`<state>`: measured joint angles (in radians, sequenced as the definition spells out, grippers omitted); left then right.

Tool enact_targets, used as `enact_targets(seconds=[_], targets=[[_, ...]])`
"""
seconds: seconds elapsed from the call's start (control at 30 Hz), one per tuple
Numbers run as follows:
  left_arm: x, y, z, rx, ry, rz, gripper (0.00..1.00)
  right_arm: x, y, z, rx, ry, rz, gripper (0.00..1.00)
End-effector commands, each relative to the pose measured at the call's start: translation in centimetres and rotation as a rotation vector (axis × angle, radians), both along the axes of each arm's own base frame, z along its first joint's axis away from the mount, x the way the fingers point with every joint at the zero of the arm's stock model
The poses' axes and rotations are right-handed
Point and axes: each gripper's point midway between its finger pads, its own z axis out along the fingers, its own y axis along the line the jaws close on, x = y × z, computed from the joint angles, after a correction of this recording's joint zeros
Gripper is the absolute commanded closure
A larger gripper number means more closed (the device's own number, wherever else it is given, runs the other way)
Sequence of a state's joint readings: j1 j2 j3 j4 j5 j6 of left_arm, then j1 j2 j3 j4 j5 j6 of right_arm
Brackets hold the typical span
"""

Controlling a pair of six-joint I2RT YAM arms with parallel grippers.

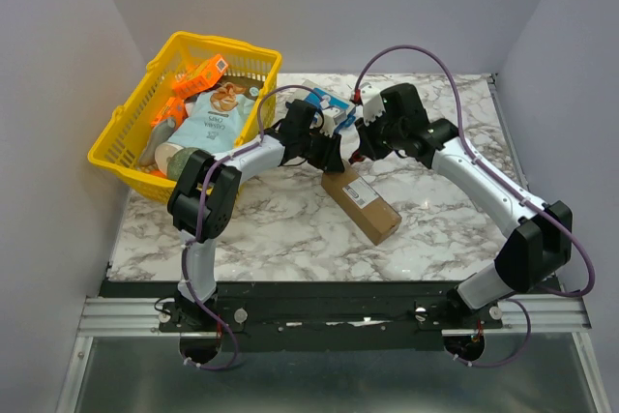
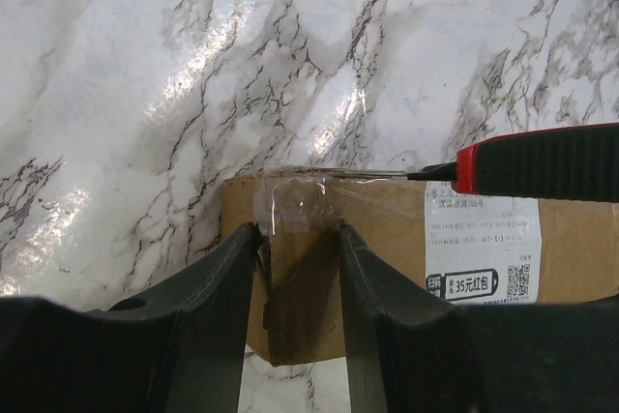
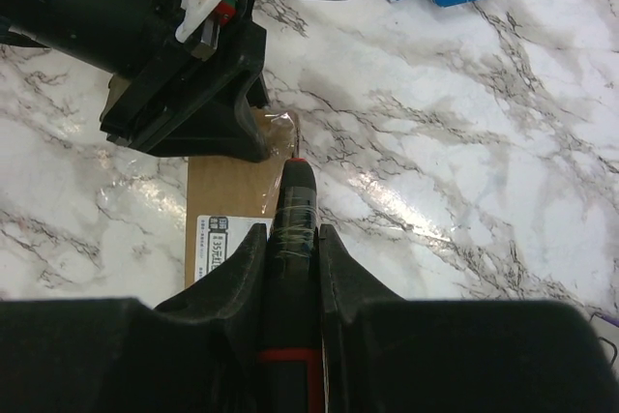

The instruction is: Unpack the express box

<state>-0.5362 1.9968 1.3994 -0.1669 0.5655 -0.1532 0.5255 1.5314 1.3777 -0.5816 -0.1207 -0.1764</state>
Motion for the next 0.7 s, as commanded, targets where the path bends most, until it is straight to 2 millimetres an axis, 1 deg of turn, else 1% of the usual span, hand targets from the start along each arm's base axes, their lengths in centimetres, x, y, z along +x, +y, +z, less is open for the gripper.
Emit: enact_targets(seconds=[0.0,0.3,0.67], targets=[[-3.3,3.8,-9.0,0.248,0.168,0.011,0.62,-0.2,0.7,2.7,0.038,-0.044,0.024,1.0],[-3.3,3.9,-8.8,0.248,0.169,0.013,0.63,-0.1,0.8,1.1,0.006,-0.019,0.033,1.0],[-3.2,3.9,-9.0,0.248,0.172,0.013,0.63,-0.1,0.7,0.0,-0.015,-0.003,0.038,1.0]])
